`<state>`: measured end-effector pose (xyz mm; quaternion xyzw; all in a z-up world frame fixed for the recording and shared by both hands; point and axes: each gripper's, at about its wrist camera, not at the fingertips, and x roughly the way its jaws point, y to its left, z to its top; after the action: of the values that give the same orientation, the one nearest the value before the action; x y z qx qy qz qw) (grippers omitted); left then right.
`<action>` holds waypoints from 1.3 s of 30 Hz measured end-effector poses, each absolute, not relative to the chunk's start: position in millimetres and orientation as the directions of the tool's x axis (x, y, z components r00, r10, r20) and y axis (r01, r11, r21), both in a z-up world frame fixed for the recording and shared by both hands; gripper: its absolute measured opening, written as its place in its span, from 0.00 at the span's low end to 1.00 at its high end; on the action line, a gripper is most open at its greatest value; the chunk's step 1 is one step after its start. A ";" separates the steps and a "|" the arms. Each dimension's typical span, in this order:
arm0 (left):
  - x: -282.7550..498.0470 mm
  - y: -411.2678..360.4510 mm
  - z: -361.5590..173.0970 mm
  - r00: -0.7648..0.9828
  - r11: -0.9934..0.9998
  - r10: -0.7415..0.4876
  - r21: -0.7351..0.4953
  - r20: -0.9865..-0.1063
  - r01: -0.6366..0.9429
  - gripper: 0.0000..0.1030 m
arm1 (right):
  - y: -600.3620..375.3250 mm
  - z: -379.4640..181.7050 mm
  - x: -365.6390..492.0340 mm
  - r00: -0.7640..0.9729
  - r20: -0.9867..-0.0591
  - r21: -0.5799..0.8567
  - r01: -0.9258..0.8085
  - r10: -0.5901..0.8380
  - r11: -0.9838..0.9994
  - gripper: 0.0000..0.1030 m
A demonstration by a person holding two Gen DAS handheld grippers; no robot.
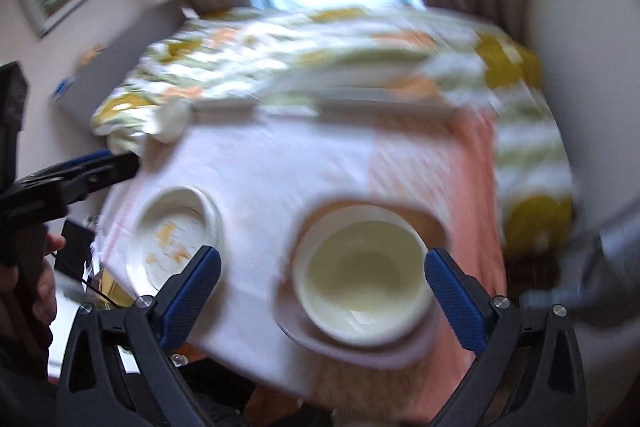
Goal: Organize plates and bowls
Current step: 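Open both grippers and release the cream bowl in the dish, then close both grippers on the rim of the white bowl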
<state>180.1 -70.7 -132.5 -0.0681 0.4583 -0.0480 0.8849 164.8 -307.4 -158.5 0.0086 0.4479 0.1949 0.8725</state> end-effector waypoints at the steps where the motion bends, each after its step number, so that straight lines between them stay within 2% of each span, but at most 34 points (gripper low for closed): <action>1: 179.7 -60.8 -129.9 0.585 0.987 -0.131 -0.162 -0.801 -0.001 0.94 | -293.3 -149.6 169.4 0.548 -0.752 0.167 -0.378 0.366 0.911 0.99; 6: 184.0 5.1 -120.8 0.613 0.981 -0.027 -0.140 -0.790 -0.137 0.99 | -222.0 -122.7 203.9 0.580 -0.706 0.067 -0.517 0.407 0.853 0.99; 11: 201.5 77.5 -129.1 0.599 0.952 0.008 -0.178 -0.800 -0.250 1.00 | -152.2 -116.4 254.6 0.496 -0.745 0.099 -0.578 0.446 0.810 0.99; 17: 231.7 151.5 -164.2 0.596 0.878 -0.091 -0.347 -0.798 -0.330 0.99 | -70.2 -133.9 322.6 0.416 -0.793 0.120 -0.609 0.445 0.784 0.99; 22: 273.2 183.5 -204.8 0.584 0.829 -0.157 -0.428 -0.796 -0.361 0.97 | -12.0 -179.7 381.4 0.313 -0.848 0.168 -0.606 0.428 0.778 0.99; 25: 300.5 195.8 -233.7 0.563 0.800 -0.212 -0.472 -0.799 -0.369 0.78 | 10.3 -214.9 405.4 0.226 -0.871 0.232 -0.596 0.437 0.769 0.98; 27: 314.1 201.3 -252.4 0.544 0.781 -0.237 -0.491 -0.805 -0.386 0.55 | 17.9 -236.4 414.7 0.192 -0.884 0.247 -0.585 0.427 0.773 0.91; 29: 326.5 205.6 -268.4 0.528 0.772 -0.263 -0.505 -0.807 -0.387 0.46 | 26.7 -254.0 421.7 0.148 -0.892 0.273 -0.576 0.427 0.771 0.73; 31: 336.5 208.1 -279.6 0.510 0.776 -0.274 -0.500 -0.816 -0.384 0.41 | 36.3 -266.4 426.9 0.112 -0.897 0.292 -0.578 0.428 0.762 0.61; 34: 349.8 210.9 -294.4 0.489 0.779 -0.281 -0.494 -0.826 -0.387 0.36 | 47.4 -279.3 431.2 0.082 -0.905 0.296 -0.585 0.418 0.755 0.51; 37: 357.4 216.7 -304.6 0.478 0.779 -0.272 -0.483 -0.835 -0.400 0.30 | 56.5 -290.4 435.3 0.051 -0.902 0.322 -0.581 0.428 0.747 0.37; 38: 358.6 217.9 -306.6 0.475 0.782 -0.262 -0.474 -0.840 -0.405 0.25 | 57.9 -292.4 436.2 0.046 -0.903 0.325 -0.580 0.428 0.747 0.32; 39: 359.2 219.5 -308.3 0.470 0.786 -0.248 -0.459 -0.847 -0.413 0.19 | 60.0 -295.4 437.3 0.043 -0.902 0.328 -0.577 0.429 0.748 0.32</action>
<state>359.2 219.5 -308.3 -0.3227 0.5122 0.0519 0.7943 437.3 60.0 -295.4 -0.0620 0.5971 0.3493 0.7195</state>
